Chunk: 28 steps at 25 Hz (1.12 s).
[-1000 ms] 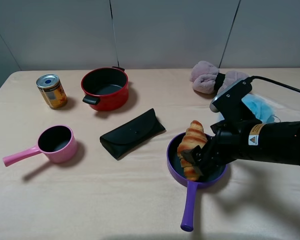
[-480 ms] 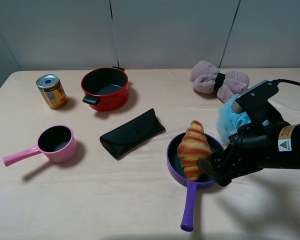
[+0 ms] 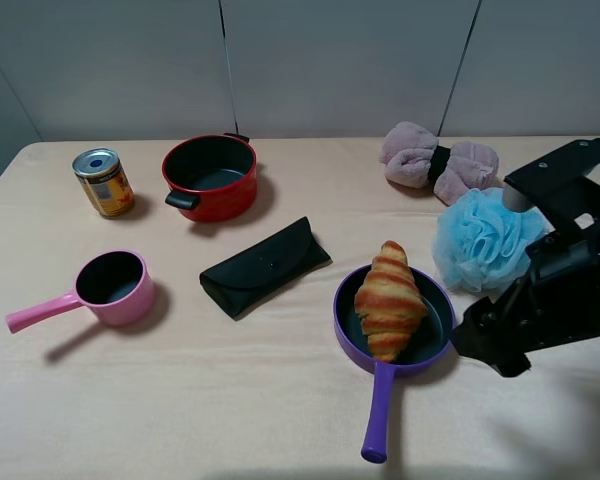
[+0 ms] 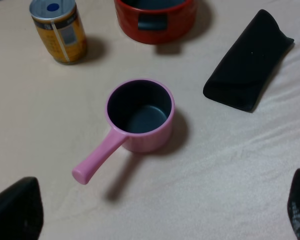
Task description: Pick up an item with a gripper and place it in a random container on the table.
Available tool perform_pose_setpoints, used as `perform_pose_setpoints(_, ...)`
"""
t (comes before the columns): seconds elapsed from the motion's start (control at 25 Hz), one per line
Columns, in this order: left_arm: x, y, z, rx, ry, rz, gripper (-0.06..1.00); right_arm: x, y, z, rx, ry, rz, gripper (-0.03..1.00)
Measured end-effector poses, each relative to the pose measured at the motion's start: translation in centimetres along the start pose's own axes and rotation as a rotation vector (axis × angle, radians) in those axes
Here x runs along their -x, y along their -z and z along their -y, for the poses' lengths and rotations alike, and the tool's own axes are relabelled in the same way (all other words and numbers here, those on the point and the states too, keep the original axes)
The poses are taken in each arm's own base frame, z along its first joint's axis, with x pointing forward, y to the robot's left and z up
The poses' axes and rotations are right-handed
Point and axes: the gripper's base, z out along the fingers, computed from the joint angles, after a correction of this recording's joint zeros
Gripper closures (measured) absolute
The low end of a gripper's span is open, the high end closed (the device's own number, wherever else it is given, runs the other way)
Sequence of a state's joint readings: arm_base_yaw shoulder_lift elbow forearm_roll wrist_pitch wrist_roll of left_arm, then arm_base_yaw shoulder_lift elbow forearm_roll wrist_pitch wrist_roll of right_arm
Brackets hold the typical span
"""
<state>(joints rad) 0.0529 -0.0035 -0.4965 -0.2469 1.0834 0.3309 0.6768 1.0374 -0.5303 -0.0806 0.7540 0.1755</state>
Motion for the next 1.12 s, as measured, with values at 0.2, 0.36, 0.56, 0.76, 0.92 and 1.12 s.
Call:
perform_pose_setpoints(0.2,0.0,0.0,0.0,0.0,0.0,0.0,-0.05,-1.4,2.5,0.7,-0.043,0.025,0.034,0.27)
perform_pose_setpoints(0.36,0.0,0.0,0.0,0.0,0.0,0.0,-0.05,-3.0,4.3,1.5,-0.097,0.042,0.035,0.27)
perform_pose_setpoints(0.56,0.0,0.0,0.0,0.0,0.0,0.0,-0.05,-5.0,6.1,2.2,-0.13,0.021,0.046,0.27)
perform_pose_setpoints(0.76,0.0,0.0,0.0,0.0,0.0,0.0,-0.05,-6.3,7.7,3.0,-0.165,-0.045,0.14,0.27)
perform_pose_setpoints(0.92,0.0,0.0,0.0,0.0,0.0,0.0,-0.05,-7.3,8.7,3.5,-0.19,-0.105,0.214,0.27)
perform_pose_setpoints(1.12,0.0,0.0,0.0,0.0,0.0,0.0,-0.05,-8.4,9.7,3.8,-0.224,-0.182,0.312,0.27)
